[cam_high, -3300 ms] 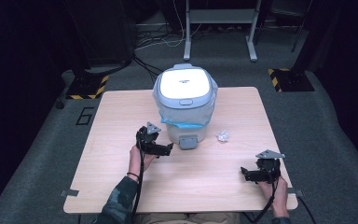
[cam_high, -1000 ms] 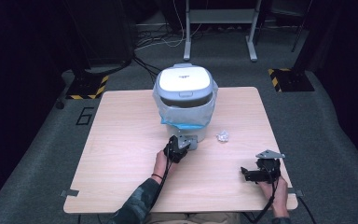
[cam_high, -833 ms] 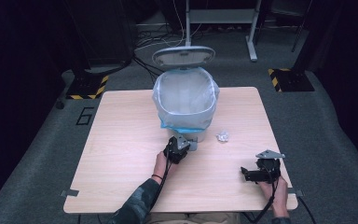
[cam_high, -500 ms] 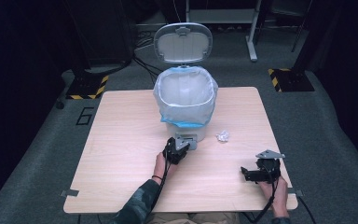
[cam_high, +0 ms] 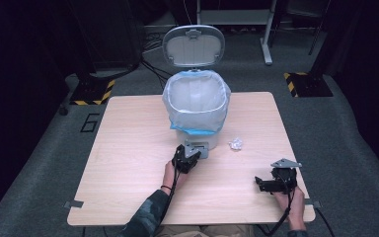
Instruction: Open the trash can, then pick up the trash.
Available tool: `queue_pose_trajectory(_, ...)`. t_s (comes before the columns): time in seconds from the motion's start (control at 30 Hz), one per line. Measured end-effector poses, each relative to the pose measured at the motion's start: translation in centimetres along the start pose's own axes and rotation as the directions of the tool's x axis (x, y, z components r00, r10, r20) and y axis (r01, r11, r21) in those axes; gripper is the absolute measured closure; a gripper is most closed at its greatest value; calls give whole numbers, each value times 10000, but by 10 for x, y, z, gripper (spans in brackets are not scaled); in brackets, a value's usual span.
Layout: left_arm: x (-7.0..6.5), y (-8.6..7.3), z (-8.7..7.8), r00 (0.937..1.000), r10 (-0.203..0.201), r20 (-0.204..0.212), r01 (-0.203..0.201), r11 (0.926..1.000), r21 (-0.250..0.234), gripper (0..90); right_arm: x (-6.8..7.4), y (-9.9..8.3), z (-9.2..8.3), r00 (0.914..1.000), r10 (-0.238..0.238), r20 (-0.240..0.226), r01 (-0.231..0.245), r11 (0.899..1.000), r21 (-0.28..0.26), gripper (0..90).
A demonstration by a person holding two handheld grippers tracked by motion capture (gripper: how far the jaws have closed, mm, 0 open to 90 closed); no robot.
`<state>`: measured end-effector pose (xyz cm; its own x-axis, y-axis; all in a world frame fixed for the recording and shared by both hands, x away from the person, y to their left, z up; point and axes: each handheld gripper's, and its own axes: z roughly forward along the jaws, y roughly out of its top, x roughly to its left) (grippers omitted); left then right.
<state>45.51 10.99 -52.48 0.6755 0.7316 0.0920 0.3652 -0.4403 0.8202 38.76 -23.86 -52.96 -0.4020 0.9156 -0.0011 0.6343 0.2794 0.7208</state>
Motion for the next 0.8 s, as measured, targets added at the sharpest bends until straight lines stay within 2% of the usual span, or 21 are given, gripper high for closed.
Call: queue_pose_trajectory(0.8,3,0,0,9998,-95,151,95,10000,-19,900,-1,0,0,10000,-36,75,36,10000,60,0)
